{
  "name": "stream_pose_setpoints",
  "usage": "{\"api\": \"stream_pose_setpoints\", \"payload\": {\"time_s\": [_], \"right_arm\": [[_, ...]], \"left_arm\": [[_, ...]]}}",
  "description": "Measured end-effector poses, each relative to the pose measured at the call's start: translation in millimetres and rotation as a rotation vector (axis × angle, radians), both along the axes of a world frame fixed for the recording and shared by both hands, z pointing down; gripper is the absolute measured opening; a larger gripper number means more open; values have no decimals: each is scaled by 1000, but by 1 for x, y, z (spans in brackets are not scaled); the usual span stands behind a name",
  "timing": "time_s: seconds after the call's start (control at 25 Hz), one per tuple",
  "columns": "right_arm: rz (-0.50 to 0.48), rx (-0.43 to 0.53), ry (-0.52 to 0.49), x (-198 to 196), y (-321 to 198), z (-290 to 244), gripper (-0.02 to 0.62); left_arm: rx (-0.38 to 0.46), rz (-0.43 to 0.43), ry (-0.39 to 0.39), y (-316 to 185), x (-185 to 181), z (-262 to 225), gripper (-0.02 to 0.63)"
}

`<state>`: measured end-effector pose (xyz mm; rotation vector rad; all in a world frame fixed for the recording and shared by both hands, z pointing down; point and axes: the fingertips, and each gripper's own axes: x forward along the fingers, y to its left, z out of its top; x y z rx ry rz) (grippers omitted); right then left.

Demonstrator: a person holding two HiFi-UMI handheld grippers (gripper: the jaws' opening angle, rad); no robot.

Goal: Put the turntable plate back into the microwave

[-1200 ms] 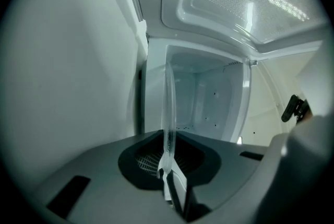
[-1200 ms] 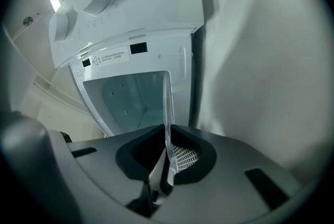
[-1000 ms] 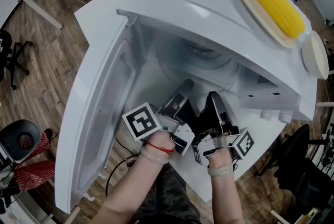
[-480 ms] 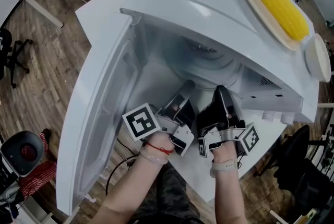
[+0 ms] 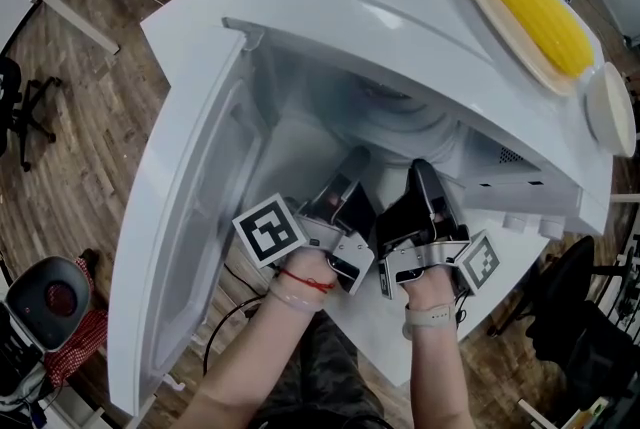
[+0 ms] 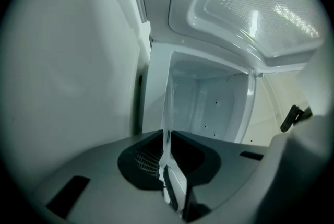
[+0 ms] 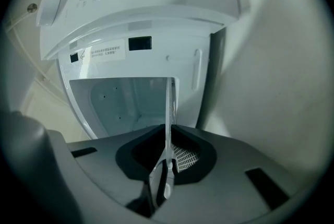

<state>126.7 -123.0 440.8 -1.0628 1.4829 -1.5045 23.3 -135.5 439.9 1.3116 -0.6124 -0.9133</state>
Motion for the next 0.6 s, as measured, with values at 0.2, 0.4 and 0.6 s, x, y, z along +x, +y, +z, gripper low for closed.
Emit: {"api": "stream_pose_setpoints", "payload": {"time_s": [0.2, 0.4, 0.6], "right_arm": [[-3, 10, 17, -1, 3, -3, 48], [-8, 22, 11, -1, 5, -5, 48], [0, 18, 12, 0, 6, -5, 48]], "left_arm": [[-22, -23, 11, -1, -3, 1, 51], [-30, -33, 14, -3, -7, 1, 51], [-40, -42, 13, -4, -7, 2, 51]]}}
